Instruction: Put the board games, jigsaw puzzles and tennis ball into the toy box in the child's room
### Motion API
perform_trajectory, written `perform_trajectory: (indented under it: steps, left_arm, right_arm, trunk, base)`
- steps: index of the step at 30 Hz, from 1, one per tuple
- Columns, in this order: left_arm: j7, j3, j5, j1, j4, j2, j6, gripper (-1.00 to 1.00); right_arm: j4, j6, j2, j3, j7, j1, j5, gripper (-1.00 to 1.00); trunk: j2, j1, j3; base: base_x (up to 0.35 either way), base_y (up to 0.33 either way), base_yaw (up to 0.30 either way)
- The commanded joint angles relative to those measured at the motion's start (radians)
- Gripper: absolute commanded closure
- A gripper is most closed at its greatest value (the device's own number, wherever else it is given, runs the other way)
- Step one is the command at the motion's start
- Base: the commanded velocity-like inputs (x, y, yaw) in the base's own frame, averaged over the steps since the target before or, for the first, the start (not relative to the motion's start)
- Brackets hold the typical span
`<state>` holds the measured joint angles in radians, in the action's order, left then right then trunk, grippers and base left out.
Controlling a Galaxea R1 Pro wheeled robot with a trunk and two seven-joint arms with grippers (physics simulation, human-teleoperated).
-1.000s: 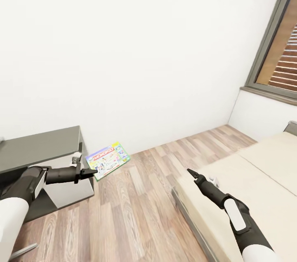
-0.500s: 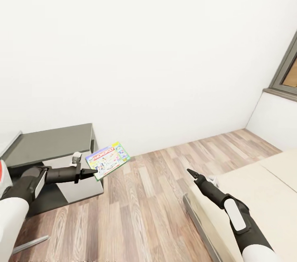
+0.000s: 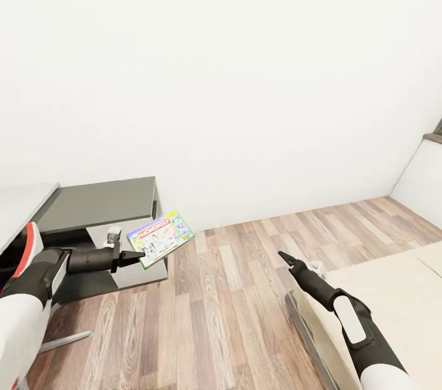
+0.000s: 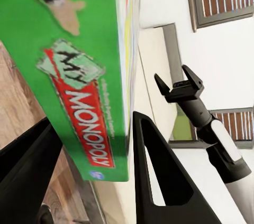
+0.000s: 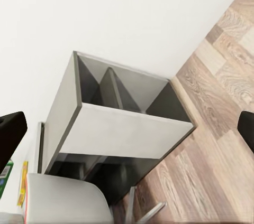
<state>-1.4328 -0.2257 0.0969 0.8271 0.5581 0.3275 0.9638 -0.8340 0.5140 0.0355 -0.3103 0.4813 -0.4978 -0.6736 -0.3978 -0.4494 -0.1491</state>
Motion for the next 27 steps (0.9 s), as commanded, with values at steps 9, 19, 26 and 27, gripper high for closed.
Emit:
perform_trajectory:
  steps: [9,19,26,27]
  left_arm:
    - [-0.010,-0.007,0.008,0.001,0.000,0.009,0.013,1.00]
    - [-0.009,-0.006,0.008,0.001,0.000,0.013,0.013,1.00]
    - [-0.009,-0.006,0.009,0.001,0.000,0.012,0.013,1.00]
    - [-0.009,-0.006,0.009,0.001,0.000,0.012,0.013,1.00]
  right_arm:
    - [-0.001,0.008,0.000,-0.003,0.000,-0.001,-0.006,-1.00]
    - [-0.001,0.006,0.000,-0.002,-0.001,-0.001,-0.006,-1.00]
    - [-0.001,0.006,0.000,-0.002,-0.001,-0.001,-0.006,-1.00]
    - [-0.001,0.005,0.000,-0.002,-0.001,-0.001,-0.006,-1.00]
  trunk:
    - [-0.002,-0.001,-0.014]
    - [-0.002,-0.001,-0.026]
    - [-0.002,-0.001,-0.035]
    - [-0.002,-0.001,-0.036]
  base:
    - [0.000,0.000,0.198]
    - [0.000,0.000,0.198]
    - [0.000,0.000,0.198]
    - [0.000,0.000,0.197]
